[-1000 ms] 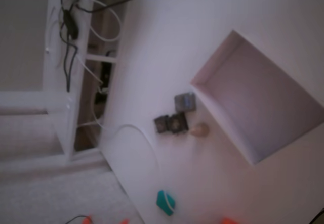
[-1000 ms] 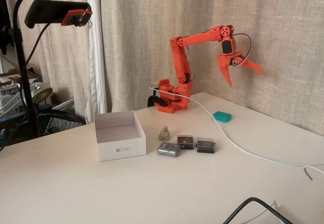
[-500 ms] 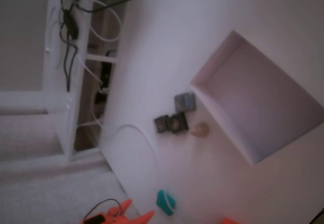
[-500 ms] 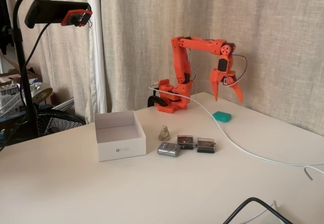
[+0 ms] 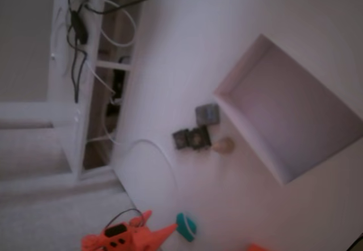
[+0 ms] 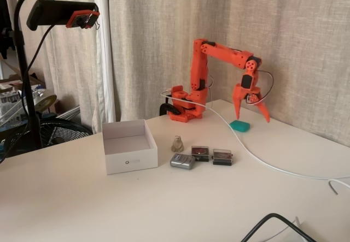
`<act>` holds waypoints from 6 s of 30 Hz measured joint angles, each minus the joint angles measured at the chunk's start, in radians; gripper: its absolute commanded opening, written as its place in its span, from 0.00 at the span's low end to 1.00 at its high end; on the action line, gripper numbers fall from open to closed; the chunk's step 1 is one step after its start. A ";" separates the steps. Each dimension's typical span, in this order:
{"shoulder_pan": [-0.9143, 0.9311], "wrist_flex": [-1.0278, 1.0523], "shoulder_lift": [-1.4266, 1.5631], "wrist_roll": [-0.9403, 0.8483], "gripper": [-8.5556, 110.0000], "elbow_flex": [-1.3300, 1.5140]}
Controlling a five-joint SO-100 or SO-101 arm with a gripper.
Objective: Grasp the green cube and put it in the bin.
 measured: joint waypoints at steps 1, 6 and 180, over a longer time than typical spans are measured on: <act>0.000 0.005 0.002 0.000 0.47 0.014; -0.003 -0.011 0.067 0.000 0.45 0.146; -0.661 -0.089 0.149 -0.009 0.49 0.252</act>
